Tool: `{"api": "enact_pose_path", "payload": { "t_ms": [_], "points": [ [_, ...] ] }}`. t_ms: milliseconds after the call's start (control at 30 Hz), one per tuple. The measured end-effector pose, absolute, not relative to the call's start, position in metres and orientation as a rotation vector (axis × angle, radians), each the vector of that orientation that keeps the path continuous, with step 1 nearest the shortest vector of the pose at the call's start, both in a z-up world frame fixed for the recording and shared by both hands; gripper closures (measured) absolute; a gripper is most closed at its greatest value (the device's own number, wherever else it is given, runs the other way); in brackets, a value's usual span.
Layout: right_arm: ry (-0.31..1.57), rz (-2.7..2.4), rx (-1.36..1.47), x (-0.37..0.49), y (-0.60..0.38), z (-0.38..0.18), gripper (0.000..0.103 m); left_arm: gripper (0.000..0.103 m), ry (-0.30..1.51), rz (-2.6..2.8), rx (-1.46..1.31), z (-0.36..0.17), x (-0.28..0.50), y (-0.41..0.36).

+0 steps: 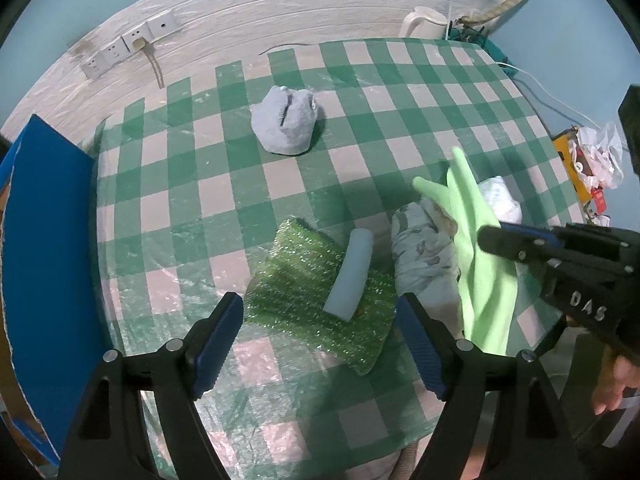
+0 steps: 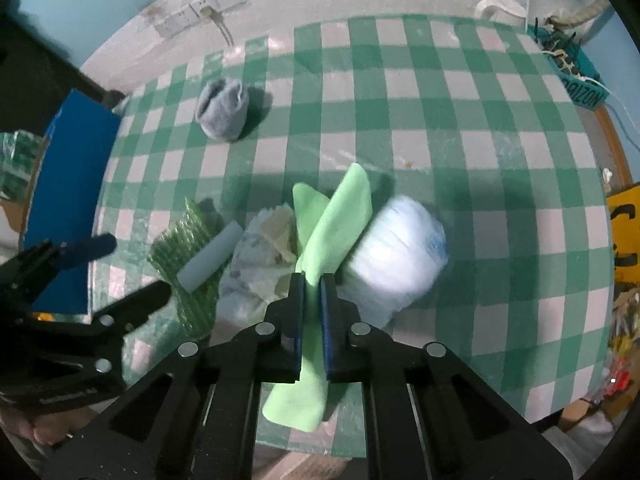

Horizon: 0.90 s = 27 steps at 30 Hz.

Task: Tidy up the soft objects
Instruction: 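Grasp the lime-green glove with the right gripper and lift it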

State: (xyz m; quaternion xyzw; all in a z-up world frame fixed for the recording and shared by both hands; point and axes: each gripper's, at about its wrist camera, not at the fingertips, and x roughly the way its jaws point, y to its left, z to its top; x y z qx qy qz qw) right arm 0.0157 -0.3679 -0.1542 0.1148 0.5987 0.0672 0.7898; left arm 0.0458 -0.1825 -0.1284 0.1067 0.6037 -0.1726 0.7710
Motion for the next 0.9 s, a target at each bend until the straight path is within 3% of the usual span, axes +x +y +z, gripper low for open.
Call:
{"api": "enact_pose_path", "payload": {
  "t_ms": [400, 467, 533, 667, 733, 900],
  "points": [
    [1.247, 0.145, 0.326, 0.022, -0.383, -0.14, 0.095, 0.016, 1.313, -0.396, 0.226, -0.132, 0.048, -0.2],
    [1.234, 0.132, 0.308, 0.024, -0.381, -0.141, 0.088, 0.016, 1.313, -0.401, 0.222, -0.132, 0.048, -0.203],
    [1.237, 0.133, 0.277, 0.027, -0.379, -0.144, 0.071, 0.016, 1.315, -0.403, 0.225, -0.134, 0.048, -0.207],
    [1.238, 0.124, 0.261, 0.043, -0.379, -0.151, 0.067, 0.016, 1.315, -0.405, 0.238, -0.136, 0.049, -0.215],
    [1.252, 0.123, 0.259, 0.05, -0.38, -0.157, 0.059, 0.016, 1.315, -0.408, 0.246, -0.138, 0.049, -0.219],
    [1.292, 0.14, 0.279, 0.054, -0.381, -0.174, 0.059, 0.014, 1.329, -0.414, 0.259, -0.147, 0.049, -0.226]
  ]
}}
